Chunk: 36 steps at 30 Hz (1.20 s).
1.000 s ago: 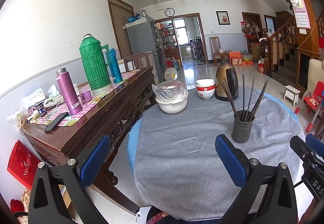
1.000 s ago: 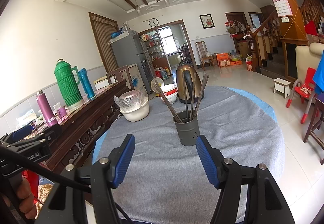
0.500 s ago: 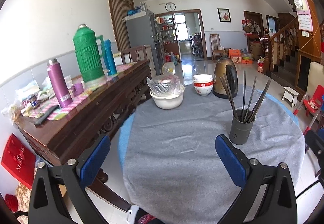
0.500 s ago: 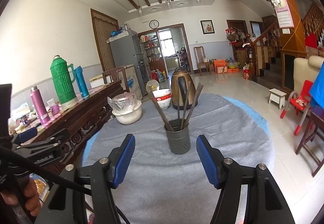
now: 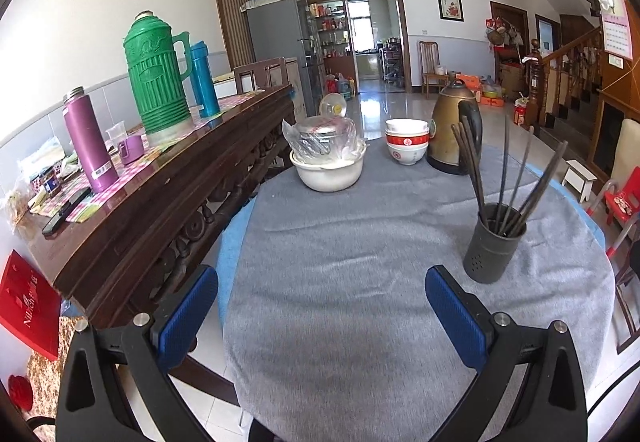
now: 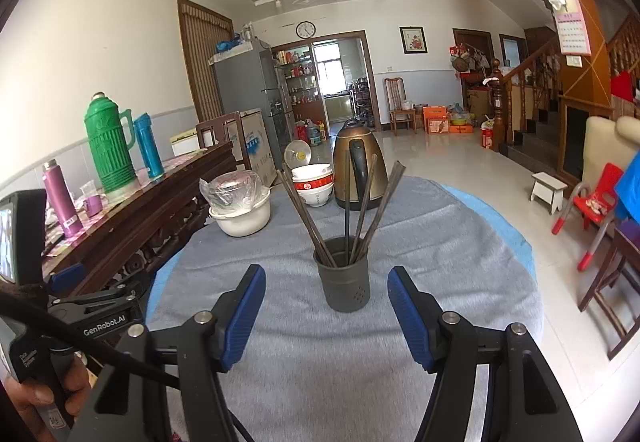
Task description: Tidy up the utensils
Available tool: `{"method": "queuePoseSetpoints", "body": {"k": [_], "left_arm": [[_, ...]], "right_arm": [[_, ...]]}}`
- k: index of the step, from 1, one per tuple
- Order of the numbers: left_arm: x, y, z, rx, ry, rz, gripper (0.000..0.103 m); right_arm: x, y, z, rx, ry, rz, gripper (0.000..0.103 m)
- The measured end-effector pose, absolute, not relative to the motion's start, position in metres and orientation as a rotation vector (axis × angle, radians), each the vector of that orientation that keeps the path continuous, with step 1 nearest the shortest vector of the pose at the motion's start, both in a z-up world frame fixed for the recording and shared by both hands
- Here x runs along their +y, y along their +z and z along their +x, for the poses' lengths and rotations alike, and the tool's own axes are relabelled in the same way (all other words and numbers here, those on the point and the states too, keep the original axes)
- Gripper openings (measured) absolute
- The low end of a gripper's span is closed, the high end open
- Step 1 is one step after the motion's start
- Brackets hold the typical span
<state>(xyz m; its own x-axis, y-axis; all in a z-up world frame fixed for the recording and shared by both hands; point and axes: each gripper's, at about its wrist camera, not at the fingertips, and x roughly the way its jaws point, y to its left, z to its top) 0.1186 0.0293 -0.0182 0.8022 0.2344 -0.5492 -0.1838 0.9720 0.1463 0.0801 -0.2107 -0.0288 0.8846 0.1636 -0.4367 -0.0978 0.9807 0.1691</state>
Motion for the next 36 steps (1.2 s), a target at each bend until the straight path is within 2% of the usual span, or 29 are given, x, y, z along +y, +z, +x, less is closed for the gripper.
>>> {"method": "queuePoseSetpoints", "body": {"k": [17,36], "left_arm": [[0.016,-0.016,0.196,0.644,0.165,0.101,0.103],[-0.007,-0.011,0.213,0.655,0.088,0.094,0.103]], "right_arm": [[-0.200,-0.025,0.151,0.505,0.066,0.068,0.067],[-0.202,-0.037,0.173,0.556,0.022,0.068,0.067]]}}
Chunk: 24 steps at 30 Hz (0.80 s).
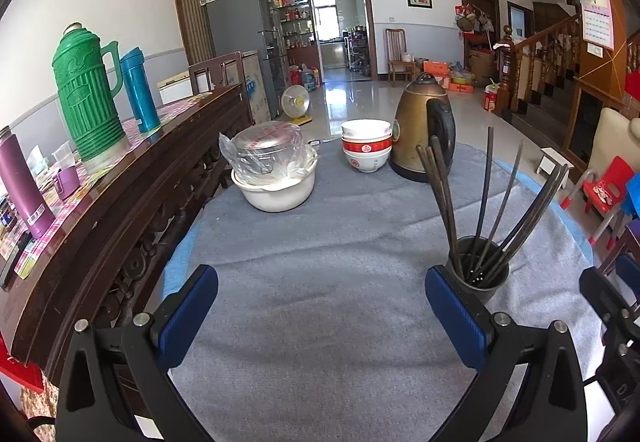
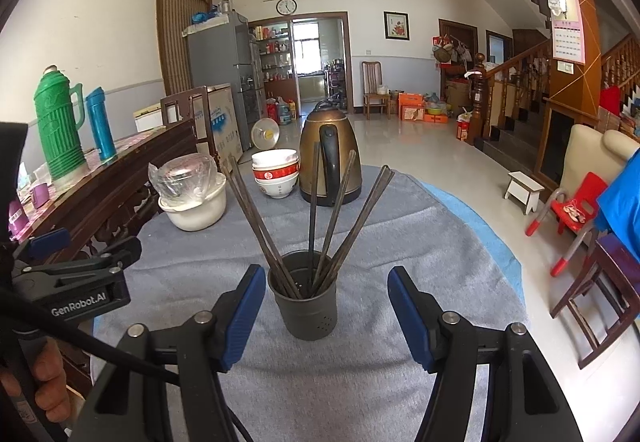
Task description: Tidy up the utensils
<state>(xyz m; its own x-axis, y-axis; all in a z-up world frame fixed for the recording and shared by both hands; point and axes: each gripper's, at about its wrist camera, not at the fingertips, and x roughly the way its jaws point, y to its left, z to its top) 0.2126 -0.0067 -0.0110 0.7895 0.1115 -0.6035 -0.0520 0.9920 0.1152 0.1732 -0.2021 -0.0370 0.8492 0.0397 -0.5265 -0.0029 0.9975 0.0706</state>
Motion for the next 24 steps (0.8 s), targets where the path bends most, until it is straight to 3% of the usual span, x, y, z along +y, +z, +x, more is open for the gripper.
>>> {"method": "queuePoseSetpoints", "body": {"k": [24], "left_arm": [[0.002,-0.004,0.205,0.640,0.052,0.059,0.103]], "right_arm": [[-0.185,-0.028,0.172,0.529,0.020,0.033,0.067]]}}
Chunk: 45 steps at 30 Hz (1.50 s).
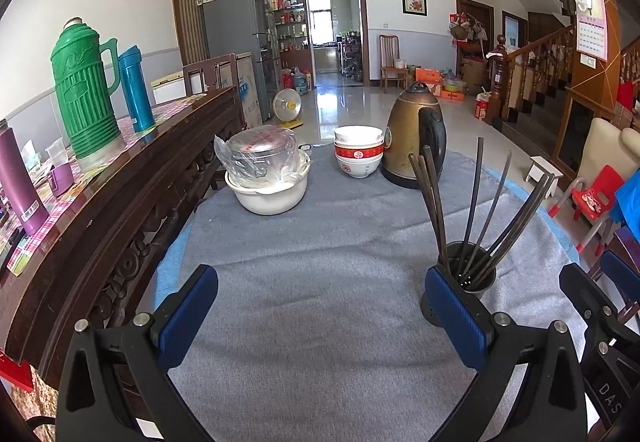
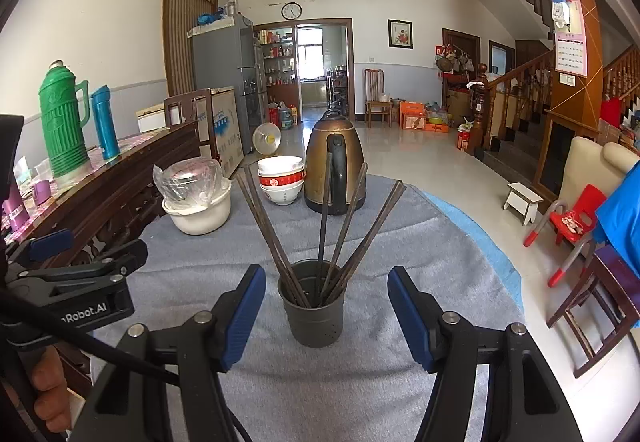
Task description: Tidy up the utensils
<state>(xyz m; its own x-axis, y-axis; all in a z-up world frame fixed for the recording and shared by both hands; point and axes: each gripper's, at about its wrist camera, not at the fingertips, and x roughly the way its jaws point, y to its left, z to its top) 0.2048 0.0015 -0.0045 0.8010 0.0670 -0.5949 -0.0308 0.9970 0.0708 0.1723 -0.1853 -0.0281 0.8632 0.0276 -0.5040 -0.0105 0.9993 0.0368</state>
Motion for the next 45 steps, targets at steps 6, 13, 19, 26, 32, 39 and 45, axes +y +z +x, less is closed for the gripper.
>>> {"method": "queuePoseSetpoints", "body": {"k": [6,13,19,26,32,39,45], "left_arm": [[0.006,-0.001,0.202,0.629,0.047,0.044,0.103],[0.012,0.002,0.197,0.619,0.043,0.033,0.103],[0.017,0.005,0.190,0.607,0.043,0.021,0.103],[0.021,0.010,0.181,0.592,0.046,0.014,0.103],[0.021,0.013,0.173,0.582,0.059,0.016,0.103],[0.017,0.017,0.165,0.573,0.064,0.020,0.103],[0.011,0.020,0.164,0.565,0.066,0.033,0.103]], "right_arm": [[-0.182,-0.023,0.169,0.519,0.013,0.019,0.067],[-0.178,-0.017,0.163,0.504,0.003,0.010,0.067],[-0.174,-0.012,0.157,0.493,0.001,0.003,0.067],[-0.168,-0.008,0.149,0.476,0.002,-0.008,0.067],[-0.166,-0.007,0.141,0.469,0.013,-0.005,0.067],[-0.174,-0.003,0.132,0.454,0.016,0.008,0.067],[-0.182,-0.003,0.131,0.450,0.013,0.028,0.067]]}}
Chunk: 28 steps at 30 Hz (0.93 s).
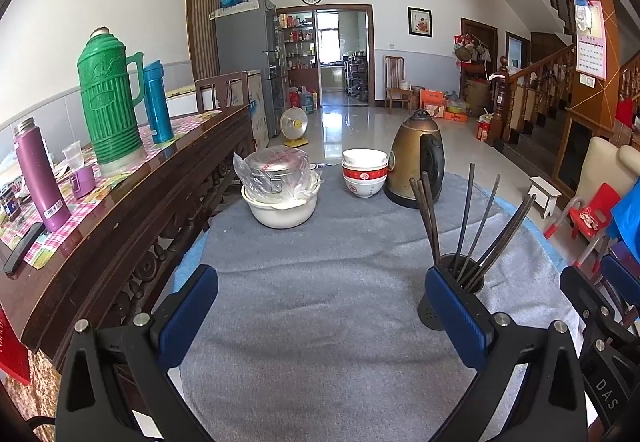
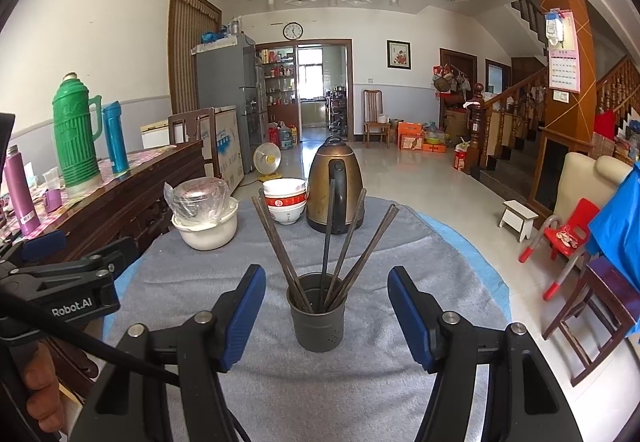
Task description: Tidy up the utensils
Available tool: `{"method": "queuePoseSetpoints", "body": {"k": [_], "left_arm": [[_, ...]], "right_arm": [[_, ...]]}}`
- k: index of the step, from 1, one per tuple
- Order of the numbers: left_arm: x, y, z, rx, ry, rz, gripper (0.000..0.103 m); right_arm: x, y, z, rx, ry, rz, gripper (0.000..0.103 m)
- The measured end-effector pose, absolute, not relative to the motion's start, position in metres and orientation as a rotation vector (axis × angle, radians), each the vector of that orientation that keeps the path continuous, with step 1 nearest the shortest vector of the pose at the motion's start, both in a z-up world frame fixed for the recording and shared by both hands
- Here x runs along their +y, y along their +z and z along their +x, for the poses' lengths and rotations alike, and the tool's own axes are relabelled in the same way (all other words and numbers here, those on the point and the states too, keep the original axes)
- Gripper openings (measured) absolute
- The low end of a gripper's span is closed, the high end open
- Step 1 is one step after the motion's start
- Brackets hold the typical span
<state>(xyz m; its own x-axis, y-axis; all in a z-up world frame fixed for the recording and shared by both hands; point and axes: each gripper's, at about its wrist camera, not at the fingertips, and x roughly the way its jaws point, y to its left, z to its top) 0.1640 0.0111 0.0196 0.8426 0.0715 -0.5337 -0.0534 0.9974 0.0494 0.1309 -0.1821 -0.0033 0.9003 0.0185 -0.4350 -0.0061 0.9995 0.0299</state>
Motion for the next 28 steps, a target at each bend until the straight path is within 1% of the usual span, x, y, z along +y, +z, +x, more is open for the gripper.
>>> {"method": "queuePoseSetpoints", "body": {"k": [20,28], "left_arm": [[0.001,0.018,0.185,0.580,0.059,0.049,0.103],[0.003,0.005,0.201,0.598,0.050,0.039,0.103]], "right_arm": [[-0.193,-0.014,0.155,0.488,0.000,0.046,0.067],[-0.197,-0.027,0.175,0.526,-0.016,0.059,0.067]]}}
